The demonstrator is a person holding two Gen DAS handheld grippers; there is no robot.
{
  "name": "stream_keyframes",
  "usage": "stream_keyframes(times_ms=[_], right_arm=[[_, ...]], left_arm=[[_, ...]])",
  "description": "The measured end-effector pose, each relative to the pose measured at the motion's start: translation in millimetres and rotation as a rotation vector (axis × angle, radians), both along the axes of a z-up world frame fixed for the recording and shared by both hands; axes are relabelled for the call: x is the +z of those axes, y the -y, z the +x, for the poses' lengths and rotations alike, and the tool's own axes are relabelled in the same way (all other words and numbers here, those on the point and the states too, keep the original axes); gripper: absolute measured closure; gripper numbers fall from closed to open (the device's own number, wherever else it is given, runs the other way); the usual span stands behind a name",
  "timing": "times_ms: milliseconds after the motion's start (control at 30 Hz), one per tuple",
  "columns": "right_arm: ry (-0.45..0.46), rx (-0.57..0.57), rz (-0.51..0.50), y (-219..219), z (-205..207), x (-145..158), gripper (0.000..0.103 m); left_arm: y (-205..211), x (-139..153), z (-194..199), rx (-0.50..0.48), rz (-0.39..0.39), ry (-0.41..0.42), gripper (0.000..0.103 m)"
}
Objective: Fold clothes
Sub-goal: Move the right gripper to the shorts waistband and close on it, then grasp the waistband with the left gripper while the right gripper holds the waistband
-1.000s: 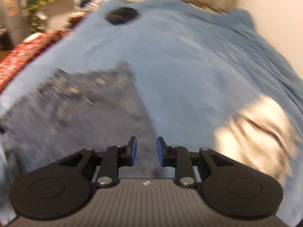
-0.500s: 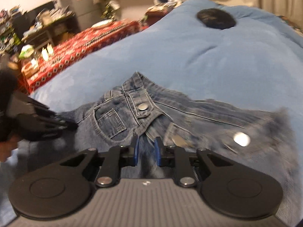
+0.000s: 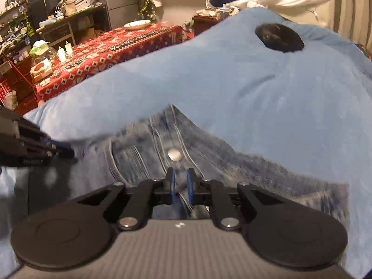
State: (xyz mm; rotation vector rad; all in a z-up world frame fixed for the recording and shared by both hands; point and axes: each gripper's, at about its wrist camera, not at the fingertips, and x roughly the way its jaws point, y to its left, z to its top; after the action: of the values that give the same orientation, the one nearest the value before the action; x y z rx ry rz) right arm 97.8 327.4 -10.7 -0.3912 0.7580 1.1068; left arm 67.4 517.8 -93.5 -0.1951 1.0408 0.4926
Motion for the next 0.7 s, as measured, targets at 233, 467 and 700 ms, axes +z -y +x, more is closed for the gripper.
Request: stream_keyframes(times_ms=[233,467,700], right_arm=[[-0.078,0.136,0.064,-94.7,12.3,-45.7,0.091],[-0.104,0.057,-0.028,-135.8,51.1,-88.3,0.103],[-0.125,0.015,0.012,-128.4,50.2,-66.0,0.102]], left_arm=[[-24.8,-12.5,-22.4,0.089,0.008,-0.032,0.093],[-45.4,-15.5,-42.6,0.12,-0.034,-0.047,0.087],[-48.0,-9.0,-68.2,0.088,-0.028,-0.1,0.087]])
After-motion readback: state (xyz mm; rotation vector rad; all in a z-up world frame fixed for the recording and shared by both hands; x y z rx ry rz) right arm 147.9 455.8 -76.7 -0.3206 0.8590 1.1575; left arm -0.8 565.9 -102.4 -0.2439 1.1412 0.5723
